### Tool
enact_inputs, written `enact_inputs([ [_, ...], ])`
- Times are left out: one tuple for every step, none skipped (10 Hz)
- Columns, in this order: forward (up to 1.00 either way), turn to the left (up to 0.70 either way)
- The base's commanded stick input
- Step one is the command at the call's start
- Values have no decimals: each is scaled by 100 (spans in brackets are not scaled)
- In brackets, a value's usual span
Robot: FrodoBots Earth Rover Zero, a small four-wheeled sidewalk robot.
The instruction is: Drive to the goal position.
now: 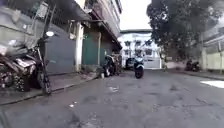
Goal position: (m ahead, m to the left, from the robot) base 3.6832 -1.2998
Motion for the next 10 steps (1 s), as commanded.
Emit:
enact_inputs([
  [96,-37],
  [96,-39],
  [96,-39],
  [96,-39],
  [96,-39],
  [96,-36],
  [96,-24],
  [96,-1],
  [95,-1],
  [95,-1],
])
